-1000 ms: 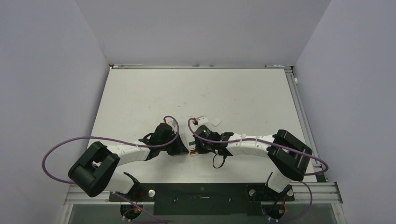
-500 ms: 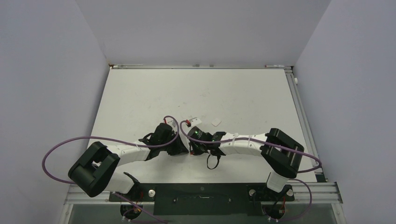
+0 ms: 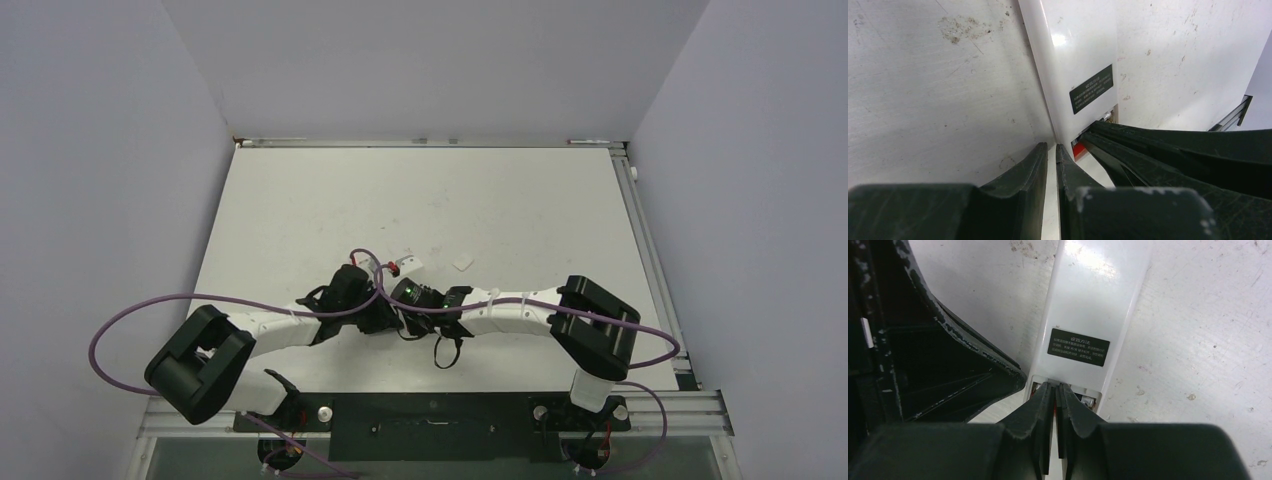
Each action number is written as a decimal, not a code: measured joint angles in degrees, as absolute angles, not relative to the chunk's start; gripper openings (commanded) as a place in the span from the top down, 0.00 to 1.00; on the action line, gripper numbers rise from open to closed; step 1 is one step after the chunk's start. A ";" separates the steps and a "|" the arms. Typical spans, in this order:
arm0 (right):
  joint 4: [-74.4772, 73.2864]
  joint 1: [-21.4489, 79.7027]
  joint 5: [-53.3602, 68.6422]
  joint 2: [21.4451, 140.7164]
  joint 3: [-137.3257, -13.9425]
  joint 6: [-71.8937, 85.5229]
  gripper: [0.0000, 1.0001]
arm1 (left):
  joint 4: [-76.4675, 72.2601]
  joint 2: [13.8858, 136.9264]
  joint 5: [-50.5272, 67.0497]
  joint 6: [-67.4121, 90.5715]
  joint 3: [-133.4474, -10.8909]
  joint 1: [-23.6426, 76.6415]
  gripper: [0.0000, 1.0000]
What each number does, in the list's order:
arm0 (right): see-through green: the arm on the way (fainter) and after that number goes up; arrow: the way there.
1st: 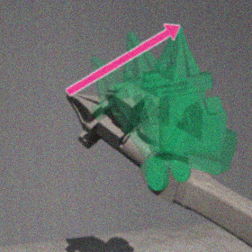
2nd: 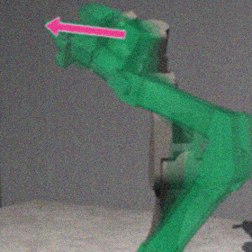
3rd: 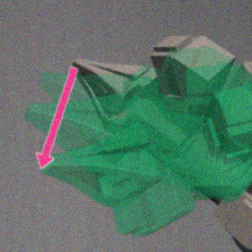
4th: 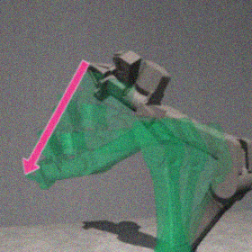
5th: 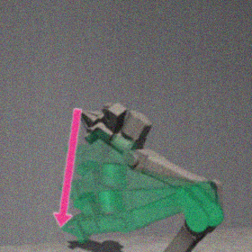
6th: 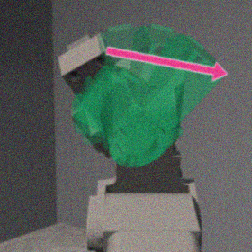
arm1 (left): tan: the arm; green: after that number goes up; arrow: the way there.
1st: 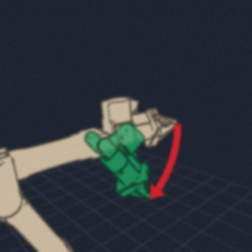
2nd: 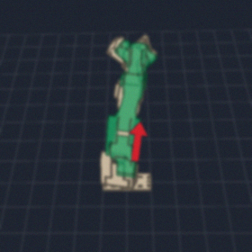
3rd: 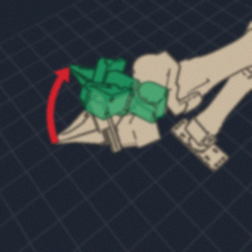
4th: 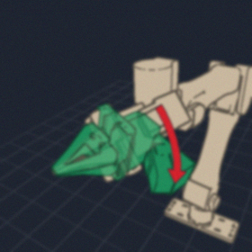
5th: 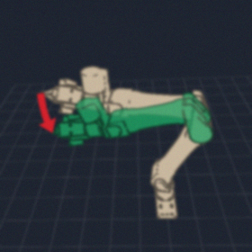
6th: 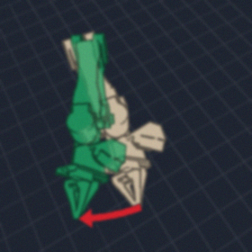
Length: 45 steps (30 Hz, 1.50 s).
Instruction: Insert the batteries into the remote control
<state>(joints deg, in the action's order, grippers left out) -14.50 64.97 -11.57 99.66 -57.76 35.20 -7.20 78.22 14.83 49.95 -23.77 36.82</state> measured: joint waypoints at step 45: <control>-20.91 41.08 -5.17 81.58 -56.82 8.95 0.34 | 14.06 56.88 10.68 45.87 -28.97 34.44 0.48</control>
